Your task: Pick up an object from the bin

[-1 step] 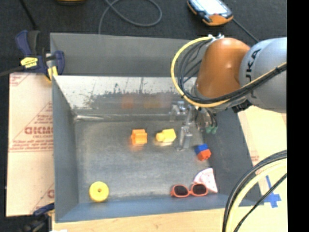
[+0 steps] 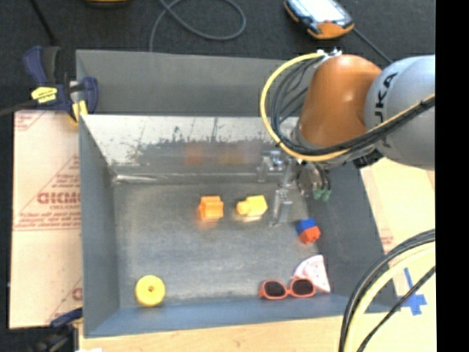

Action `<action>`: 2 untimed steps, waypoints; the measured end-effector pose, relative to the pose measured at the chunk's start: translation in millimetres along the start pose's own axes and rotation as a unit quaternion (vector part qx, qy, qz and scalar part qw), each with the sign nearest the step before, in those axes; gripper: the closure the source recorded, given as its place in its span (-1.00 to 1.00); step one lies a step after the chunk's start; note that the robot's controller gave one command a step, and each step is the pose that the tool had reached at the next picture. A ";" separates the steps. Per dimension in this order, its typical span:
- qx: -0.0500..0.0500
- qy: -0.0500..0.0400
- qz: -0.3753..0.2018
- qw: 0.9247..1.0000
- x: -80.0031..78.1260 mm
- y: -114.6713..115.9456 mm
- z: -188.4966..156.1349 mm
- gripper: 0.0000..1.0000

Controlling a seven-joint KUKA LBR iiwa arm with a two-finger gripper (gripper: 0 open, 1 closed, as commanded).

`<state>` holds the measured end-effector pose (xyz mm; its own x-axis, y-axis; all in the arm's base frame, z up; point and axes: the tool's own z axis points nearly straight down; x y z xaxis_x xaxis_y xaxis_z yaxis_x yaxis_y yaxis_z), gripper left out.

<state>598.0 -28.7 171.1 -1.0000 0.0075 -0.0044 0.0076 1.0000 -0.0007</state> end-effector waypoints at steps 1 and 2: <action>0.000 -0.003 -0.060 0.998 -8.1 -1.9 27.4 -1.00; 0.000 0.002 -0.118 0.993 -10.7 -4.4 68.5 -1.00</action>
Offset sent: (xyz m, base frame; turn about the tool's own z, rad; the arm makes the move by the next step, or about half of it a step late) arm 0.0228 -0.0080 -0.0250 -0.2674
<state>609.0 -33.2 102.7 -0.9741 -0.2261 -0.0001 -0.2261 0.9741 -0.0002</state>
